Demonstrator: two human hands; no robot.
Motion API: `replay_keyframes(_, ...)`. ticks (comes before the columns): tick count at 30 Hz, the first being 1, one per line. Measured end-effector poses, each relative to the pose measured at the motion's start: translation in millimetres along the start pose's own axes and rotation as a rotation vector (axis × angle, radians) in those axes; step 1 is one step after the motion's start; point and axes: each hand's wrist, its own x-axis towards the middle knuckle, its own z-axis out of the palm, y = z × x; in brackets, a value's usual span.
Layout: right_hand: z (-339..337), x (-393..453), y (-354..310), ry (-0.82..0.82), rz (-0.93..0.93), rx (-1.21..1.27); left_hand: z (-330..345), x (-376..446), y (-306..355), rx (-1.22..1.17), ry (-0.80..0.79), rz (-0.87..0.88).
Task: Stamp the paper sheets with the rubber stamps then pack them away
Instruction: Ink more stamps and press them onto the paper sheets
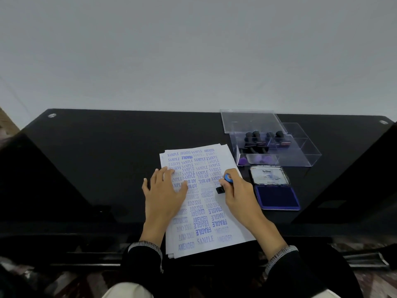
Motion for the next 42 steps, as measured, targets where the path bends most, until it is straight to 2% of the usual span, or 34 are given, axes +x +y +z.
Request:
replay_keyframes(13,6.3,-2.9,-2.9,0.036,0.006,-0.083,-1.3,-1.1,0.2,-0.002,0.014,0.008)
replay_keyframes(22,13.0,-4.9,2.7,0.076,-0.056,-0.146,-1.1,-0.6,0.3,0.007,0.012,0.005)
replay_keyframes(42,22.7,-3.7,4.7,0.116,-0.04,-0.184,-1.2,-0.8,0.2,0.021,-0.008,-0.005)
